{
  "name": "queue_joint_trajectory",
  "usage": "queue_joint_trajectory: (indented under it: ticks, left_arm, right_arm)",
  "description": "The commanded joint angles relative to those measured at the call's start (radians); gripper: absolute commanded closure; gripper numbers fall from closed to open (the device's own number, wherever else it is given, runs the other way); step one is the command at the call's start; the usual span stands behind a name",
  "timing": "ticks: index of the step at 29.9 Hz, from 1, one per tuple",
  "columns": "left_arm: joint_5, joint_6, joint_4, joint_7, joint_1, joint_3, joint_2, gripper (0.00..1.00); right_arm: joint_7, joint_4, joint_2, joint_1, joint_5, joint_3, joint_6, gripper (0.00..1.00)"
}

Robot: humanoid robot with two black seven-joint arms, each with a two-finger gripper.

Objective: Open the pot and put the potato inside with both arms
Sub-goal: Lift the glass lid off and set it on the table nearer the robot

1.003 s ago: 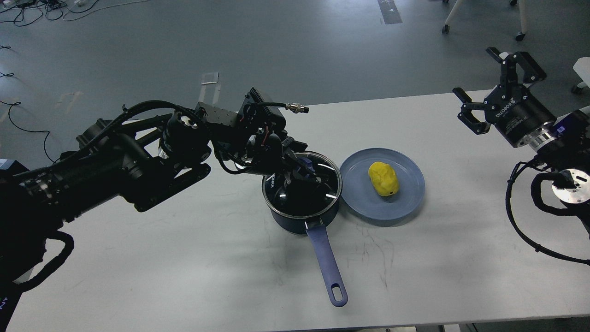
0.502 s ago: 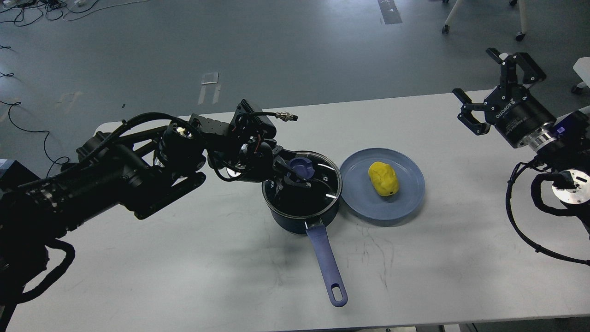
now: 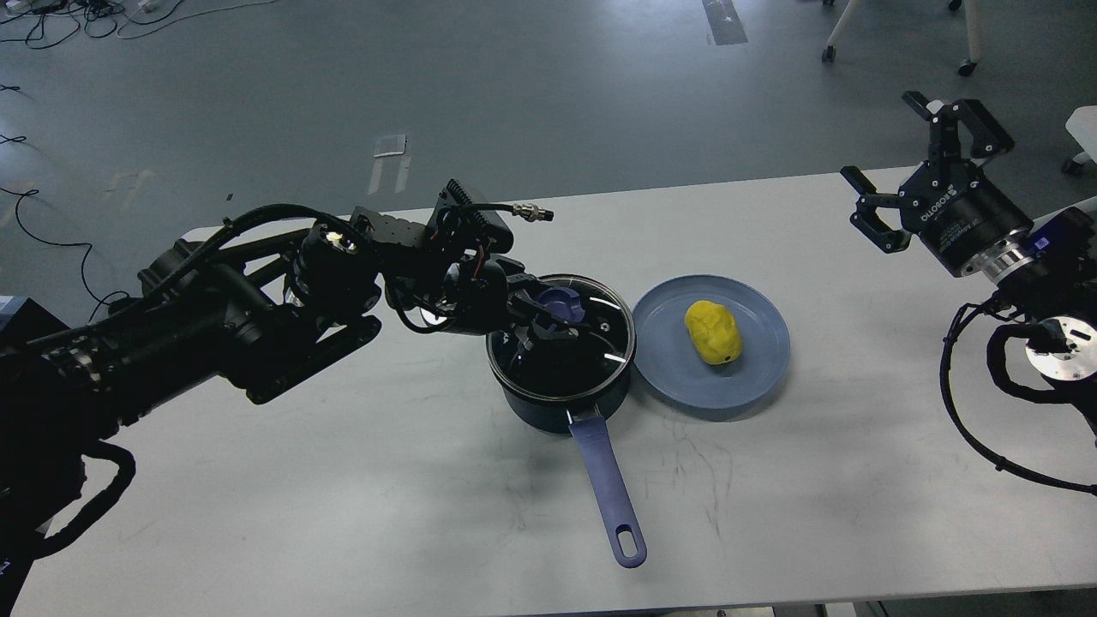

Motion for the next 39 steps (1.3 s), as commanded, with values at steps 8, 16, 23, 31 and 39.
queue_joint_trajectory:
  ticks: [8,16,23,31,39]
  left_arm:
    - [-0.006,0.003,-0.12,0.0,-0.035,0.004,0.317,0.74]
    - [-0.02,0.069,-0.114,0.0,0.132,0.002,0.503,0.73]
    - [-0.04,0.109,-0.093,0.0,0.239,-0.012,0.552,0.71]
    - [-0.078,0.138,-0.001,0.0,0.337,-0.044,0.535,0.69]
    - [-0.098,0.139,0.009,0.0,0.367,-0.052,0.531,0.59]
  right_arm:
    - [0.0,0.001,-0.002,0.0,0.0,0.002,0.0,0.0]
    - [0.0,0.001,-0.002,0.0,0.0,0.0,0.0,0.0]
    - [0.0,0.001,0.0,0.0,-0.003,0.0,0.0,0.0]
    - [0.0,0.001,0.0,0.0,-0.003,0.0,0.0,0.0]
    - [0.0,0.007,0.0,0.0,-0.005,-0.001,0.0,0.0]
